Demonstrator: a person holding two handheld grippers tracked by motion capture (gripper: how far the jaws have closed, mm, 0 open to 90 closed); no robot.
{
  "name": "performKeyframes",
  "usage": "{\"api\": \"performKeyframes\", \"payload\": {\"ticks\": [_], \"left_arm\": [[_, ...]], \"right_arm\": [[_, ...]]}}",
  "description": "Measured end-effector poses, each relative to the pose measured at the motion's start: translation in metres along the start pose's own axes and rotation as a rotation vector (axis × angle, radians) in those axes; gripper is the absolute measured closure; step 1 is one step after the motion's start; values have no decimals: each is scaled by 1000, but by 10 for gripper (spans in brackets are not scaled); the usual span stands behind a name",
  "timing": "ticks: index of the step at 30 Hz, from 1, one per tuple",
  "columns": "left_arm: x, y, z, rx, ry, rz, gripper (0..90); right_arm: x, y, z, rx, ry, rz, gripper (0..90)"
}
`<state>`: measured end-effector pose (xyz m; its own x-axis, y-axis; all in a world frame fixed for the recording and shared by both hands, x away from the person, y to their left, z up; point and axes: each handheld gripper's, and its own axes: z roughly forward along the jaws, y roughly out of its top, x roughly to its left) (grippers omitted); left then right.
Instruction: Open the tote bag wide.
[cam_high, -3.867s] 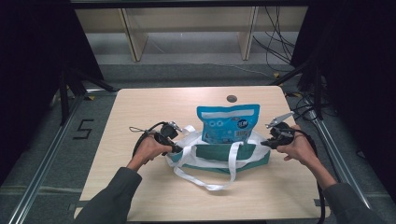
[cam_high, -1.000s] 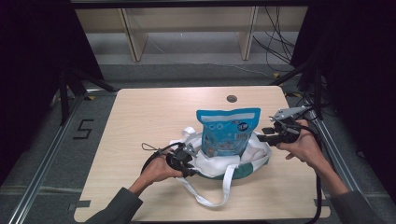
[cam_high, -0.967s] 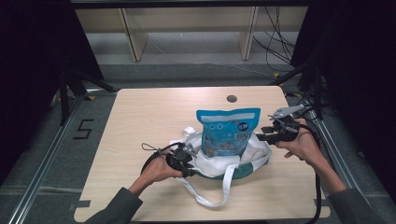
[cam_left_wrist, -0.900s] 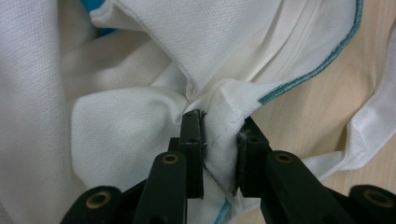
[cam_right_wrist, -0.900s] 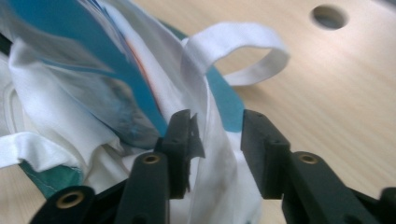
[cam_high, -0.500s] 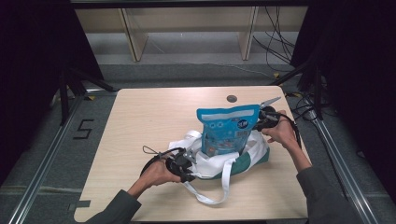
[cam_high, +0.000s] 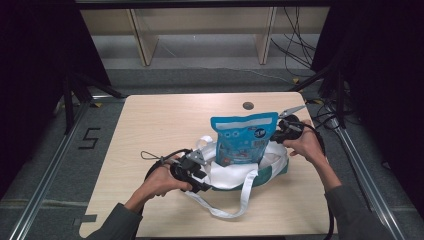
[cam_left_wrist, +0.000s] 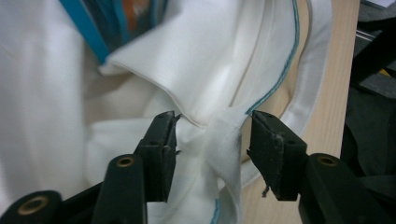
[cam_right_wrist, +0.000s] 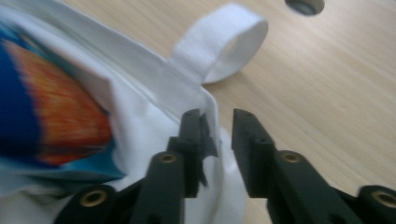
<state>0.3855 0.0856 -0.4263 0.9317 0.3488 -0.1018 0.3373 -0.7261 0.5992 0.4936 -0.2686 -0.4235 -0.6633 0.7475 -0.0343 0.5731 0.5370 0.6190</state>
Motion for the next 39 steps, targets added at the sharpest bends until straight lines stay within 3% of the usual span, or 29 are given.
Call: {"api": "performKeyframes", "payload": {"ticks": [1,2,3,5,7,8,9,11,12,13,15,17,18,20,21,23,24,25,26,28,30,31,32,33,35,36,37,38,39], "left_arm": [[1,2,-5,-3,6,-34,496],[3,5,-8,-15,15,-56,482],[12,12,-14,-34,38,-42,472],[16,14,-17,-53,44,-65,484],[22,20,-16,-70,63,-95,485],[26,22,-12,-44,77,-77,483],[28,24,-8,-21,98,-76,483],[32,27,7,65,200,-63,451],[34,28,11,104,233,-51,451],[36,29,16,128,253,-42,438],[40,31,23,123,285,-50,440],[43,33,31,143,279,-65,443],[41,33,37,154,266,-109,443],[45,36,47,181,280,-84,433],[48,38,52,207,297,-100,439],[52,40,53,217,306,-91,456],[52,39,53,211,302,-117,512],[56,40,51,216,320,-76,580],[59,38,50,195,306,-107,655],[66,39,46,204,287,-67,766],[68,39,44,195,281,-80,791],[70,39,44,185,272,-82,808],[73,39,44,194,242,-91,822],[75,39,43,193,239,-85,829],[78,38,41,181,240,-100,842],[80,37,39,174,241,-103,847],[82,36,37,169,242,-109,863],[83,35,36,172,238,-108,864],[87,34,36,164,222,-116,865]], "right_arm": [[4,1,-4,-20,-25,28,686],[4,-1,-22,-28,-4,-3,656],[10,-2,-29,-59,16,60,650],[12,-4,-37,-74,11,57,649],[18,-10,-48,-106,53,40,632],[29,-18,-54,-126,77,35,620],[29,-18,-54,-126,77,35,620],[42,-28,-60,-107,110,-14,604],[42,-28,-60,-107,110,-14,604],[52,-34,-62,-124,139,-15,605],[56,-36,-64,-123,158,-32,604],[72,-42,-60,-134,178,-72,586],[72,-42,-60,-134,178,-72,586],[86,-41,-55,-121,197,-89,582],[89,-39,-53,-106,196,-123,582],[94,-38,-51,-96,204,-106,582],[98,-37,-48,-114,202,-130,570],[101,-37,-47,-102,208,-132,560],[105,-38,-45,-87,216,-121,557],[112,-37,-36,-60,223,-155,547],[112,-36,-34,-77,219,-164,541],[115,-35,-32,-69,238,-134,530],[113,-32,-29,-78,240,-140,517],[114,-30,-27,-87,224,-141,504],[118,-27,-23,-74,220,-137,504],[115,-26,-20,-55,185,-199,503],[124,-27,-13,-26,236,-136,506],[127,-28,-12,-20,252,-127,522],[125,-29,-11,-5,216,-157,560]]}}
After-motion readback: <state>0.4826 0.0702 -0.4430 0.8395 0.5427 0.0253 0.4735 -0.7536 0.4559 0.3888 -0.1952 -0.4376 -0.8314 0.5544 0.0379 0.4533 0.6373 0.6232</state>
